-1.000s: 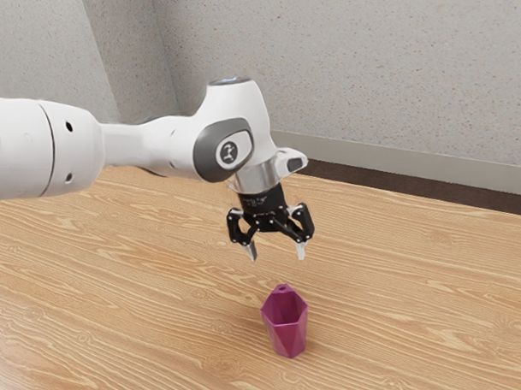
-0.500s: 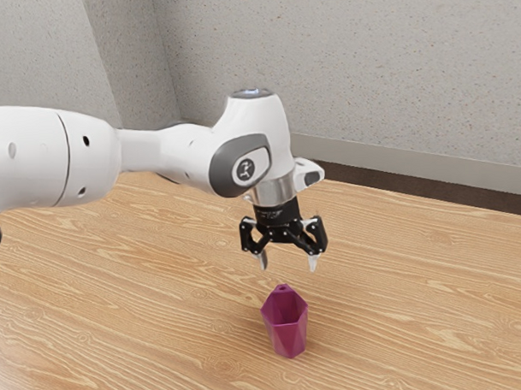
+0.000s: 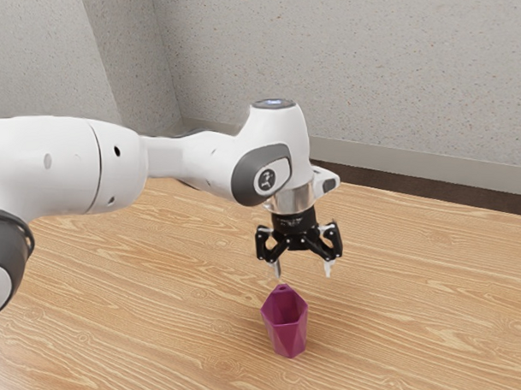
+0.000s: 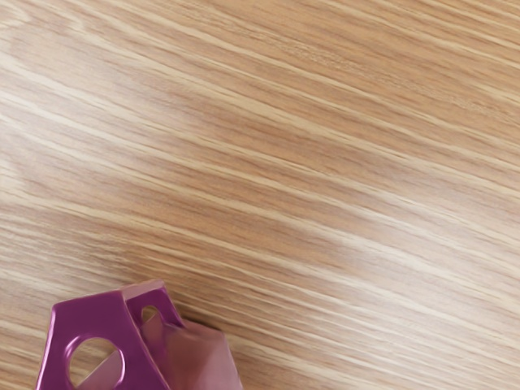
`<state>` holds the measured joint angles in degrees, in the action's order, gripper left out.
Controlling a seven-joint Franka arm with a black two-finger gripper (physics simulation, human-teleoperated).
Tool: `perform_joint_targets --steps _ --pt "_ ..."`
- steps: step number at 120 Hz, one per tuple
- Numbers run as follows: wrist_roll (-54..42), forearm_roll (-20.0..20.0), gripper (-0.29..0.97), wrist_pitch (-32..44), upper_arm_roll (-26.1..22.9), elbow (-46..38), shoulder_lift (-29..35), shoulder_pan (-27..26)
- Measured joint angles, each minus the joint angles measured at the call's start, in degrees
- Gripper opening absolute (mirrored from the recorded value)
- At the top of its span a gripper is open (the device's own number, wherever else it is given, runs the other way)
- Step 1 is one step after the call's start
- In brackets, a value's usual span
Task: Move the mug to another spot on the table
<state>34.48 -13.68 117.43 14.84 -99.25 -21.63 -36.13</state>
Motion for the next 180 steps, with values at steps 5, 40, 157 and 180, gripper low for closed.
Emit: perform_joint_targets --steps 5,40,157,180 --pt "0.4 0.1 0.68 0.0 0.0 0.2 -0.7 0.0" --pt "2.5 0.3 0.68 0.0 0.0 0.4 -3.3 0.2" --pt "-0.2 3.8 0.68 -1.6 0.7 0.4 -3.5 1.2" --pt "-0.9 3.6 0.68 -1.3 0.7 -0.4 -3.8 1.3"
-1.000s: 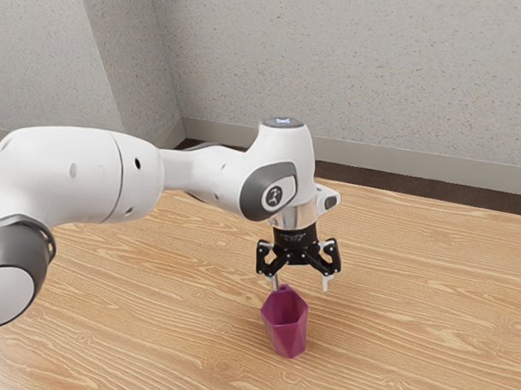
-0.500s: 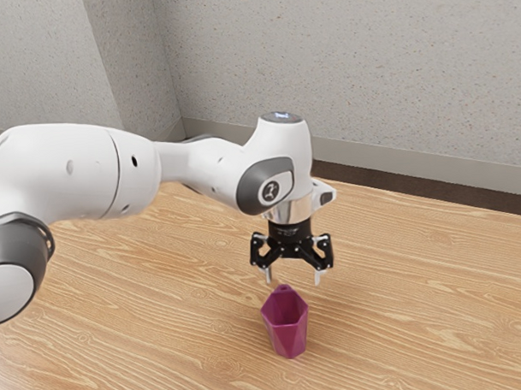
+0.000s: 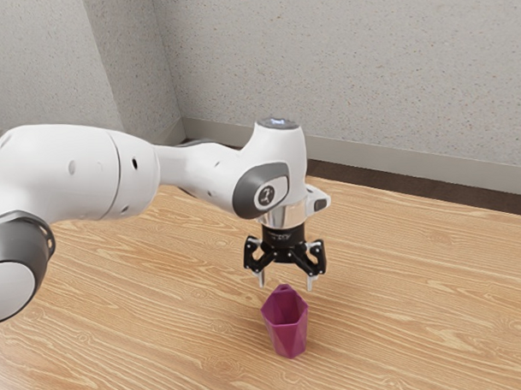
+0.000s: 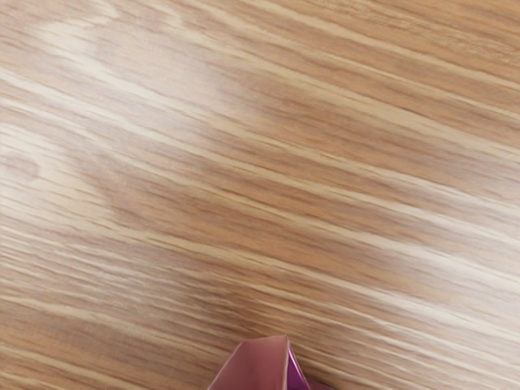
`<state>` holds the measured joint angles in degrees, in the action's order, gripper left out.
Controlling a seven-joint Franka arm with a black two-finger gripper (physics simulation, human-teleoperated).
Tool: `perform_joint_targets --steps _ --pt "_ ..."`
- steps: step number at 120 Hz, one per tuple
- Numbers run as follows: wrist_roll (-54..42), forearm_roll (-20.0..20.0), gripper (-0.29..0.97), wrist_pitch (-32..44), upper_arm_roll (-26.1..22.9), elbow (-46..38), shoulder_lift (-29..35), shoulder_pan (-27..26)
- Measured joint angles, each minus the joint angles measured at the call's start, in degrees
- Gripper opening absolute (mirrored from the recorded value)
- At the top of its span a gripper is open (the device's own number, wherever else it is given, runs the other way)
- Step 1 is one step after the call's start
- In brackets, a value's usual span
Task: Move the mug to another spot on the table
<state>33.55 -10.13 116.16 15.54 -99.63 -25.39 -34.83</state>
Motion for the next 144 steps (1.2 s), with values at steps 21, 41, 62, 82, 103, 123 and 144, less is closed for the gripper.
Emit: perform_joint_targets --steps 21,41,62,82,103,123,144 --pt "-0.4 -0.2 0.68 0.2 -0.1 -0.8 -0.3 0.3" --pt "-0.8 -0.3 0.68 0.4 -0.1 -0.9 -0.8 0.4" --pt "-1.0 -0.3 0.68 0.4 -0.1 -1.0 -1.6 0.4" --pt "-1.3 -0.1 0.68 0.5 -0.1 -1.2 -2.4 0.3" --pt "-1.5 0.0 0.68 1.2 -0.1 -1.2 -3.5 0.2" --pt "-1.7 0.1 0.60 1.3 -0.1 -1.1 -3.4 0.2" --pt "-1.8 0.0 0.48 1.2 -0.1 -0.9 -3.4 0.3"
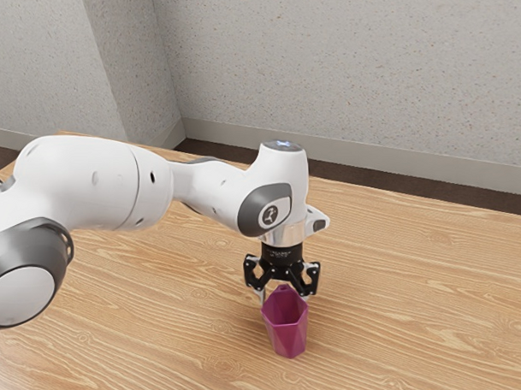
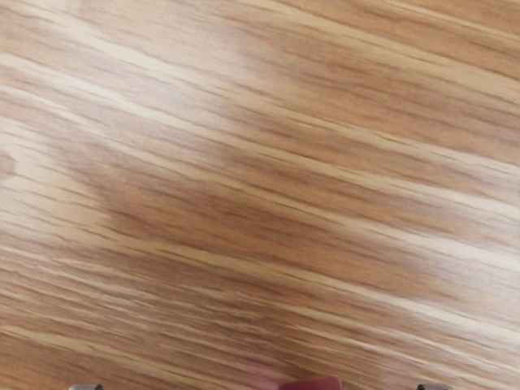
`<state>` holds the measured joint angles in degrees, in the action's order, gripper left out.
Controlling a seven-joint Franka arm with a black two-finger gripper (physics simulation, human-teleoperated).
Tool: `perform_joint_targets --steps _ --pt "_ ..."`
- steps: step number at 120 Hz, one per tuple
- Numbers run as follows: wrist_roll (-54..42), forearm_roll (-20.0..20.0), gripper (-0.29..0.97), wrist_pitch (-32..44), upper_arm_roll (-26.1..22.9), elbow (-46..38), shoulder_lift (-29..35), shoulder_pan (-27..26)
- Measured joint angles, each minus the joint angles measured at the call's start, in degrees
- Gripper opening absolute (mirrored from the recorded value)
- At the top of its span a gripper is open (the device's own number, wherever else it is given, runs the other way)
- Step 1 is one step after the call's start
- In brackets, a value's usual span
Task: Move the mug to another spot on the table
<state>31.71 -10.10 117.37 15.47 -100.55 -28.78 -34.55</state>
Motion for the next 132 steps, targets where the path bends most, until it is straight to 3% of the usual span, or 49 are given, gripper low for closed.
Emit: perform_joint_targets --steps 38,83,103,132 --pt "-0.1 0.1 0.31 -0.5 0.0 0.1 0.2 0.0" --pt "0.0 0.9 0.23 -5.0 0.1 1.7 0.8 -0.3" --pt "0.1 1.1 0.12 -7.1 0.1 1.9 0.7 -0.3" --pt "0.4 4.4 0.04 -11.8 0.1 5.0 0.7 -0.4"
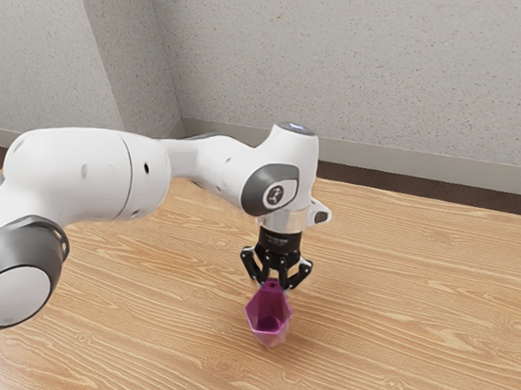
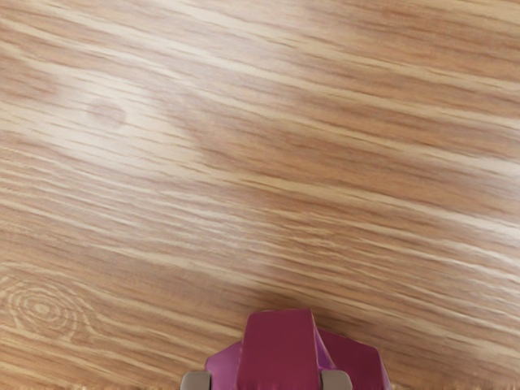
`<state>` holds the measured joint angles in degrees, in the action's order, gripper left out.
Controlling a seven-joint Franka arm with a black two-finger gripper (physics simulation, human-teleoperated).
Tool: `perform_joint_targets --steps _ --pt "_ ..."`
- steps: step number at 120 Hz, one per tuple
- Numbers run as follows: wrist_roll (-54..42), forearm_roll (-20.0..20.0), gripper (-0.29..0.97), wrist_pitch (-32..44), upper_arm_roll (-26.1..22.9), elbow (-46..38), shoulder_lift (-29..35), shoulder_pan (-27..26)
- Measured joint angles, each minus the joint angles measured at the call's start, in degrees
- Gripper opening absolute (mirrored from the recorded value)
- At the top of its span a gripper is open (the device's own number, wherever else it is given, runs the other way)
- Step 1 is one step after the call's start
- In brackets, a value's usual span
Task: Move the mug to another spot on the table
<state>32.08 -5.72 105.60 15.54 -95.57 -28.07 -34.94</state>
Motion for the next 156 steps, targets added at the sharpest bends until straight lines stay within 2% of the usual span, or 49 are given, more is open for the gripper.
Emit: perform_joint_targets --steps 17,41,60,88,129,156 --pt "0.1 2.5 0.02 -2.7 0.0 1.0 -0.1 -0.1" --pt "-0.1 8.0 -0.01 -7.5 -0.2 3.9 -0.6 -0.1" --pt "-1.9 13.3 -0.02 -10.7 -0.9 4.5 -1.2 -0.2" --pt "-7.9 22.0 -0.03 -15.5 -5.1 5.0 -2.1 -1.0" --pt "-24.5 22.4 -0.02 -18.0 -7.1 7.2 -4.5 -0.8" --pt "-37.1 22.8 -0.03 -18.2 -6.6 11.2 -6.7 1.9"
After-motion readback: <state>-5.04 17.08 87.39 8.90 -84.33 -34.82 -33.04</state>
